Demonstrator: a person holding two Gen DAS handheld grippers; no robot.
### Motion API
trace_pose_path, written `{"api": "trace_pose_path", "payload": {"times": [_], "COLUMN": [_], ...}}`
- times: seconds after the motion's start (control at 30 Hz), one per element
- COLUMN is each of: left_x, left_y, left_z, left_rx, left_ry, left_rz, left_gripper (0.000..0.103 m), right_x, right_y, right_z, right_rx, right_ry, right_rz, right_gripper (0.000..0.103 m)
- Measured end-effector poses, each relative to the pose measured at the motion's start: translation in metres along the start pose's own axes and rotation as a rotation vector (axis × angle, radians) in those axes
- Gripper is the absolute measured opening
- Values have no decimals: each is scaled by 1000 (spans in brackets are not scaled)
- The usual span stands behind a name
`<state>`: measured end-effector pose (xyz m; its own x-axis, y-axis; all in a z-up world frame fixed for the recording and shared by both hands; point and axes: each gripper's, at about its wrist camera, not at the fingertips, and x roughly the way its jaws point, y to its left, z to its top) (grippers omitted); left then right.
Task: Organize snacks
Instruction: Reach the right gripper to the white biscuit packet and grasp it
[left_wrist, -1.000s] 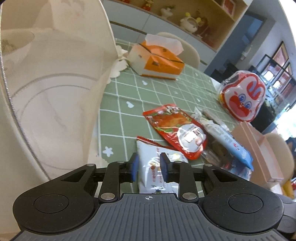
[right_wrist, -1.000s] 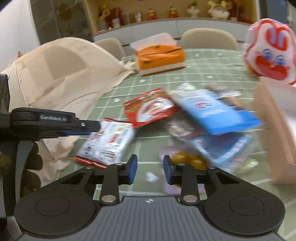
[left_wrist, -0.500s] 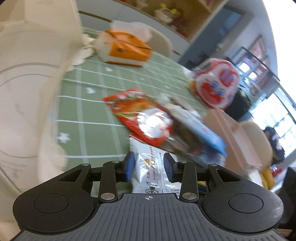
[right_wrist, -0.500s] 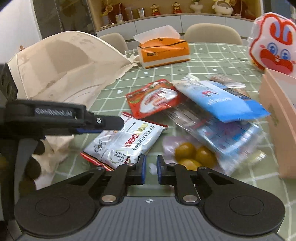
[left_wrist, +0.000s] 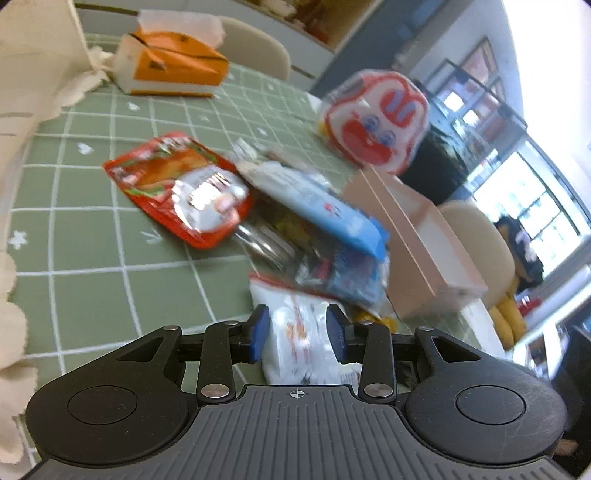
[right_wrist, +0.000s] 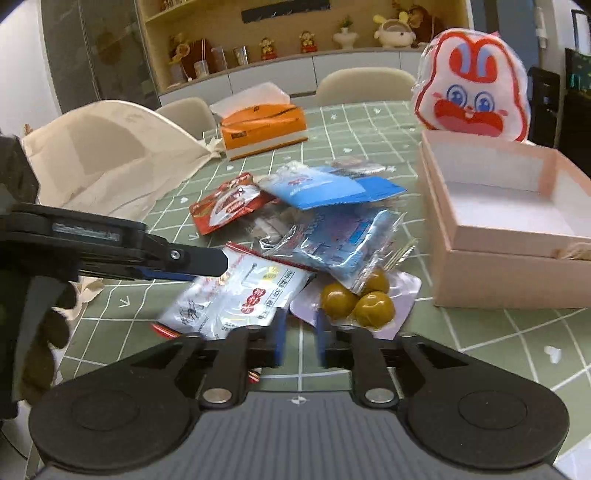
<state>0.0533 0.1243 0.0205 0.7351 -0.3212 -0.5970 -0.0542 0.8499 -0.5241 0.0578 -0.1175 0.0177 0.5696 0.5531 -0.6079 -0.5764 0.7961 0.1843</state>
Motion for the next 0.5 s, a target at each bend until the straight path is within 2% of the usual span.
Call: {"api": "trace_pose_path", "payload": {"times": [0.03,0.07,0.13,0.2,0.33,0.4,0.5], "left_x": [-4,-10,-20,-29,-32,-29,-25], "left_y": [3,5,10,13,19,21,23], "left_z": [3,5,11,14,14,13,12], "left_rx": [-10,-22,-41,-47,-36,-28,-16], "left_ry": [-36,-79,-166,-217,-213,-200,-195], "left_rz": [21,44,87,121,146,153,158], "left_gripper": [39,39,39,39,39,39,39], "right_x": [-2,-3,2,18,49,55,52], "right_y": [4,8,18,29,48,56,62], "right_z": [2,5,13,21,27,24,19], "right_rx": [-2,2,30,62,66,40,-4], "right_ry": [-16,-31,-28,32,117,112,92], "right_rz": [-6,-10,-2,10,-64,-95,-95], "right_gripper": [64,78,80,80,80,80,77]}}
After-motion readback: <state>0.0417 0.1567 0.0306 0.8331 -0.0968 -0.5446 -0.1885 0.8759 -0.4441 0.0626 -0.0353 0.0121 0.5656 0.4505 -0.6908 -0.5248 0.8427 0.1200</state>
